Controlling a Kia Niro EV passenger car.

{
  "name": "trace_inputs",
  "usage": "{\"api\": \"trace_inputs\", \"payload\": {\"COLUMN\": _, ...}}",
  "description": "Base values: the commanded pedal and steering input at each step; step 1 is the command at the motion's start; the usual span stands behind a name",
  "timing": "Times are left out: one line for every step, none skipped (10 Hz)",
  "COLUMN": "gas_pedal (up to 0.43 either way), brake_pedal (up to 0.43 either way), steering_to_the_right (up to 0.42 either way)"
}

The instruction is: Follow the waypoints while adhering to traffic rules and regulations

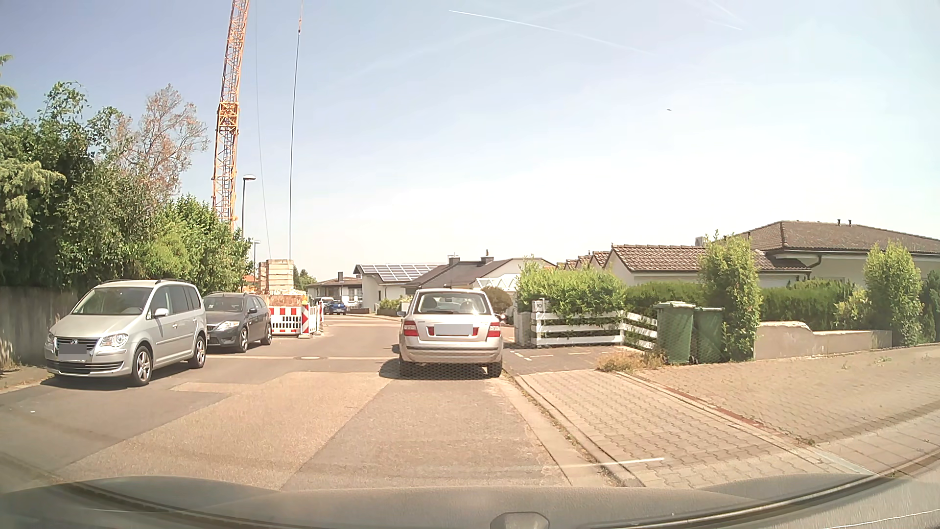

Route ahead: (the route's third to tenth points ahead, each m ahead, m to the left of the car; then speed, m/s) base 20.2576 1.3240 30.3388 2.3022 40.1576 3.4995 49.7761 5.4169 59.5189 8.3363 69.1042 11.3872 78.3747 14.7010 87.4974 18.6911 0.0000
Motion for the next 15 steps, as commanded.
{"api": "trace_inputs", "payload": {"gas_pedal": 0.000, "brake_pedal": 0.354, "steering_to_the_right": -0.016}}
{"api": "trace_inputs", "payload": {"gas_pedal": 0.000, "brake_pedal": 0.354, "steering_to_the_right": -0.016}}
{"api": "trace_inputs", "payload": {"gas_pedal": 0.000, "brake_pedal": 0.354, "steering_to_the_right": -0.016}}
{"api": "trace_inputs", "payload": {"gas_pedal": 0.000, "brake_pedal": 0.354, "steering_to_the_right": -0.016}}
{"api": "trace_inputs", "payload": {"gas_pedal": 0.000, "brake_pedal": 0.354, "steering_to_the_right": -0.016}}
{"api": "trace_inputs", "payload": {"gas_pedal": 0.000, "brake_pedal": 0.354, "steering_to_the_right": -0.016}}
{"api": "trace_inputs", "payload": {"gas_pedal": 0.000, "brake_pedal": 0.354, "steering_to_the_right": -0.016}}
{"api": "trace_inputs", "payload": {"gas_pedal": 0.000, "brake_pedal": 0.354, "steering_to_the_right": -0.016}}
{"api": "trace_inputs", "payload": {"gas_pedal": 0.000, "brake_pedal": 0.354, "steering_to_the_right": -0.016}}
{"api": "trace_inputs", "payload": {"gas_pedal": 0.000, "brake_pedal": 0.354, "steering_to_the_right": -0.016}}
{"api": "trace_inputs", "payload": {"gas_pedal": 0.000, "brake_pedal": 0.354, "steering_to_the_right": -0.016}}
{"api": "trace_inputs", "payload": {"gas_pedal": 0.000, "brake_pedal": 0.354, "steering_to_the_right": -0.016}}
{"api": "trace_inputs", "payload": {"gas_pedal": 0.000, "brake_pedal": 0.354, "steering_to_the_right": -0.016}}
{"api": "trace_inputs", "payload": {"gas_pedal": 0.000, "brake_pedal": 0.354, "steering_to_the_right": -0.016}}
{"api": "trace_inputs", "payload": {"gas_pedal": 0.000, "brake_pedal": 0.354, "steering_to_the_right": -0.016}}
